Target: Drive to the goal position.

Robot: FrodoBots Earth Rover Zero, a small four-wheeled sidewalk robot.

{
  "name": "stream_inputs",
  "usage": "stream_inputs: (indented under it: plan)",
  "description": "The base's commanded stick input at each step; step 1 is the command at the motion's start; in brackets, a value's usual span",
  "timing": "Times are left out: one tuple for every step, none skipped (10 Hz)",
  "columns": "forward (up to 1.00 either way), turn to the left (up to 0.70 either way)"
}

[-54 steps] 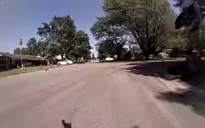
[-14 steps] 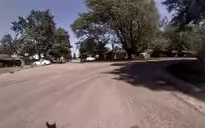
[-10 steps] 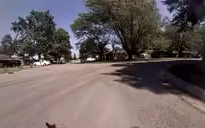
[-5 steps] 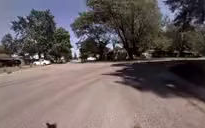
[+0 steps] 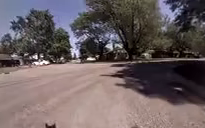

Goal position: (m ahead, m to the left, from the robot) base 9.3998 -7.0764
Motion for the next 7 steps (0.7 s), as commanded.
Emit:
stream_inputs:
  plan:
    - [0.5, 0.0]
    - [0.5, 0.0]
    - [0.5, 0.0]
    - [0.5, 0.0]
    - [0.5, 0.0]
    - [0.5, 0.0]
    - [0.5, 0.0]
